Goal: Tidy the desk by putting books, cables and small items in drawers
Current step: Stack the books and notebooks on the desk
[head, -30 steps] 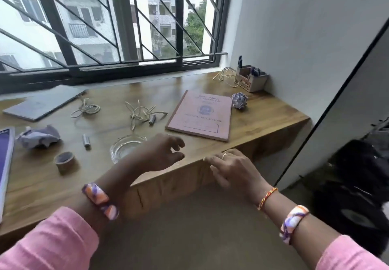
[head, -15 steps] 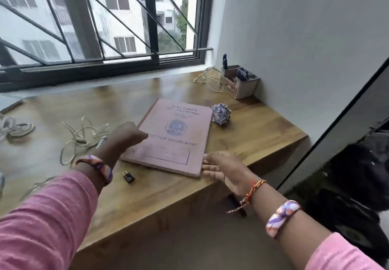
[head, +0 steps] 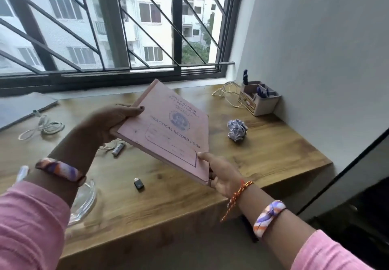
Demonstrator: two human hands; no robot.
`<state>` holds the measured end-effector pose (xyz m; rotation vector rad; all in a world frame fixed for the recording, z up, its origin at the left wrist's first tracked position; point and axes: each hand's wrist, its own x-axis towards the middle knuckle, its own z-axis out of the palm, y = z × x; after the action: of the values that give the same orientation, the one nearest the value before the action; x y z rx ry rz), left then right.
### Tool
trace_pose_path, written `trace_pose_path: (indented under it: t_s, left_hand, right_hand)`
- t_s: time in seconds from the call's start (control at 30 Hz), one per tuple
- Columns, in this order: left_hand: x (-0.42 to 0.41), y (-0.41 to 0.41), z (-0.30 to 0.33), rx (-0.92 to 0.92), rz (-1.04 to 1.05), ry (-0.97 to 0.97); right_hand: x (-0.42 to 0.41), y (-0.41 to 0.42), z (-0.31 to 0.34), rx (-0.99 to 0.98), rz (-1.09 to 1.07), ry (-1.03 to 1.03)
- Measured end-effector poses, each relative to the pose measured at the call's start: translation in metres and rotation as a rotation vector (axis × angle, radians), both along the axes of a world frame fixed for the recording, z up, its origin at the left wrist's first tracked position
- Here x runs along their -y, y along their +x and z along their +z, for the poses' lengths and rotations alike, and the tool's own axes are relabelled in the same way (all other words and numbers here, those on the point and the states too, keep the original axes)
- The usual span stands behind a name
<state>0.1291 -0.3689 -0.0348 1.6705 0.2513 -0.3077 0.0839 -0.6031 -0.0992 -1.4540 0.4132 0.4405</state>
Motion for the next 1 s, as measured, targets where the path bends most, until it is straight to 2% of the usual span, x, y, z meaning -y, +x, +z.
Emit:
trace_pose_path:
  t_s: [0.1, 0.23, 0.5, 0.67, 0.77, 1.0]
  left_hand:
    - [-0.029, -0.030, 0.005, 0.097, 0.096, -0.126]
    - [-0.054, -0.090, 0.014, 0.125, 0.168, -0.318]
    - [-0.114, -0.195, 0.002, 0.185, 0.312, -0.352]
    - [-0.181, -0.242, -0.008, 0.084, 0.437, -0.273]
    - [-0.232, -0.267, -0.017, 0.035, 0.503, -0.149]
    - [-0.441, -0.281, -0.109, -0.087, 0.540, 0.044]
  right_hand:
    - [-0.016, -0.007, 0.018, 0.059, 0.017, 0.050]
    - [-0.049, -0.030, 0.037, 0.073, 0.063, 0.196]
    - [-0.108, -0.095, 0.053, 0.211, 0.158, 0.247]
    - [-0.159, -0.123, 0.059, 0.221, 0.253, 0.322]
    - [-0.196, -0.128, 0.058, 0.251, 0.317, 0.283]
    - [-0.318, -0.127, 0.056, 0.302, 0.421, 0.221]
